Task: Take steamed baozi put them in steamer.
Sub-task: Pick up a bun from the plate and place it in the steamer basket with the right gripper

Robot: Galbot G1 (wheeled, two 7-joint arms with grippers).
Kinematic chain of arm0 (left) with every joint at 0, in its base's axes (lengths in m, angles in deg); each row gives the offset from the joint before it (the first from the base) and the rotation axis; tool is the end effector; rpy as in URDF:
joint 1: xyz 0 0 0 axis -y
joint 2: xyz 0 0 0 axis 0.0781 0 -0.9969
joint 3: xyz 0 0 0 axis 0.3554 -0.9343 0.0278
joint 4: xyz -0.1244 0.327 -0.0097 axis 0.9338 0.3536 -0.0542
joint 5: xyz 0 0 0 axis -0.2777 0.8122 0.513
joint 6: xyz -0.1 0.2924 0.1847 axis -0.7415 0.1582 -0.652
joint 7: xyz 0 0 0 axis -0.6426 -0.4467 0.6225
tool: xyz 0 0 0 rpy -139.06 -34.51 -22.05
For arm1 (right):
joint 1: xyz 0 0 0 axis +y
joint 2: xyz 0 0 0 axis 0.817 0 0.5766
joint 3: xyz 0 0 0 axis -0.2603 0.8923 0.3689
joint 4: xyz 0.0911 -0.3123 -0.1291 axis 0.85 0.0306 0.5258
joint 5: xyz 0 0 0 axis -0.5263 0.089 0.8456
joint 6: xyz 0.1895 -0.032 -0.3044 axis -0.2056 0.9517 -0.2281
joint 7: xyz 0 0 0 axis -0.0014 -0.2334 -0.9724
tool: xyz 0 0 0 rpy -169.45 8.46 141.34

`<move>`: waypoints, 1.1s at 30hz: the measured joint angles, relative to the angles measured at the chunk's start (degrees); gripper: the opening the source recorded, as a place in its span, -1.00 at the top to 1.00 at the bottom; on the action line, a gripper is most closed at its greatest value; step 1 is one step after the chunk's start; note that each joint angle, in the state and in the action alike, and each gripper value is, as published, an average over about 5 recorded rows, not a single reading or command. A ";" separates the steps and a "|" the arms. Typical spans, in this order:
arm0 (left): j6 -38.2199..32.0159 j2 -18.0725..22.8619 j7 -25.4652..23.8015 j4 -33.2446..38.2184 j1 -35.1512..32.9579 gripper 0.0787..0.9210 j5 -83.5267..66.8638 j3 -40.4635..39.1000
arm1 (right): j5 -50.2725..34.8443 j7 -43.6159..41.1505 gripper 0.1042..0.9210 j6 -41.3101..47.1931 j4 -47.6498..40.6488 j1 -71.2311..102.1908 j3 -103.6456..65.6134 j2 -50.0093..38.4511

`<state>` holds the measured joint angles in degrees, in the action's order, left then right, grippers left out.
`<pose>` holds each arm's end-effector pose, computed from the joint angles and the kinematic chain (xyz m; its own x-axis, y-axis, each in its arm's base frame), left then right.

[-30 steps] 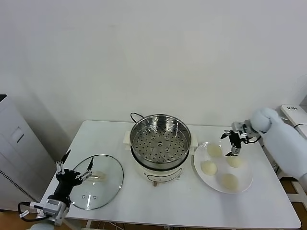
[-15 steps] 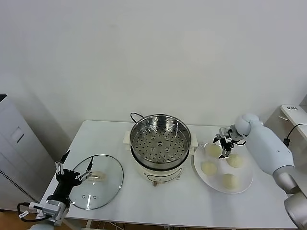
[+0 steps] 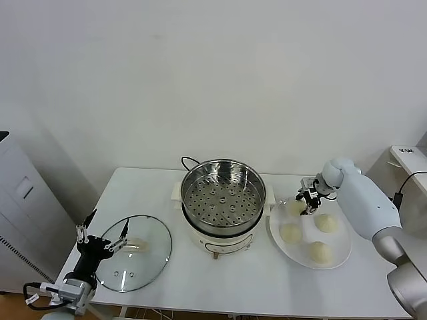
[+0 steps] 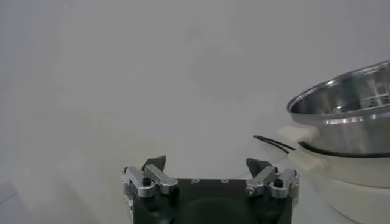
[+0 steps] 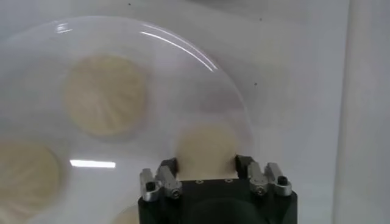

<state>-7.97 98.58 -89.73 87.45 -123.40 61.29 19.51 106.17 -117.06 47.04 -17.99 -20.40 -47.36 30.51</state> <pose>0.1932 0.1007 -0.2807 -0.9964 0.0833 0.0168 0.0826 0.9027 0.4223 0.5995 -0.1956 -0.2170 -0.2753 -0.1268 0.9530 -0.9496 -0.1189 -0.2901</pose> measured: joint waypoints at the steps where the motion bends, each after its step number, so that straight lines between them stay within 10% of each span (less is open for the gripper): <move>1: 0.00 -0.07 0.00 0.08 -0.02 -0.77 -0.02 0.10 | -0.89 -0.13 0.31 -0.06 0.53 -0.68 0.97 -0.37; 18: -0.89 0.37 -0.70 1.41 -1.22 -0.77 -1.22 2.74 | -25.68 -3.31 0.44 -4.98 16.09 -28.05 31.40 -2.15; 33: -0.51 -0.38 -0.85 2.19 -1.18 -0.77 -2.50 3.32 | -16.50 -2.89 0.34 -16.24 25.05 -27.27 36.50 6.35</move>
<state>-8.48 98.20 -90.58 89.64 -124.58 58.79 22.84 89.68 -119.95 30.81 7.06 -47.67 -10.86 36.86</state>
